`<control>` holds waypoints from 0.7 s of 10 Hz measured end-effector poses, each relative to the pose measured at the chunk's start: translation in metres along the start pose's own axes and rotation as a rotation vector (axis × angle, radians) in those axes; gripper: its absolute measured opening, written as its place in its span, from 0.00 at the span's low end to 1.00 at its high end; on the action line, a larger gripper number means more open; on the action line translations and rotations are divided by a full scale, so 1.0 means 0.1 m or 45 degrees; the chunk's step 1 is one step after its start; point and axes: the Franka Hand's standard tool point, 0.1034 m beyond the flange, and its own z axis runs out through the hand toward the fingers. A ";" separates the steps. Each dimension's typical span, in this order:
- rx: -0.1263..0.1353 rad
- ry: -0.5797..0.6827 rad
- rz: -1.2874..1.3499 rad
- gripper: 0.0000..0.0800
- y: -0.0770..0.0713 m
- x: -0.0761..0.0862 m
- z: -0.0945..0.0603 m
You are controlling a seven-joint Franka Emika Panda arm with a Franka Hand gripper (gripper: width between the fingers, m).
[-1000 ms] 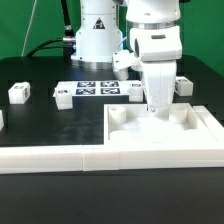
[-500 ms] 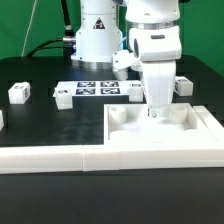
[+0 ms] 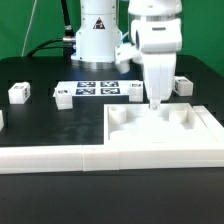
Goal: Assemble one leg
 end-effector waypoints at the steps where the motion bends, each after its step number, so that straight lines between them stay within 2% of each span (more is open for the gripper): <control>1: -0.007 -0.009 0.024 0.81 -0.11 0.03 -0.09; 3: -0.019 -0.017 0.025 0.81 -0.23 0.03 -0.20; 6: -0.012 -0.016 0.060 0.81 -0.23 0.02 -0.17; 7: -0.011 -0.013 0.206 0.81 -0.23 0.03 -0.17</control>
Offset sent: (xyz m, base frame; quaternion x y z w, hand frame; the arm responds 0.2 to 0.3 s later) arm 0.0000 0.0000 0.0000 0.0000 0.0000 0.0799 0.9968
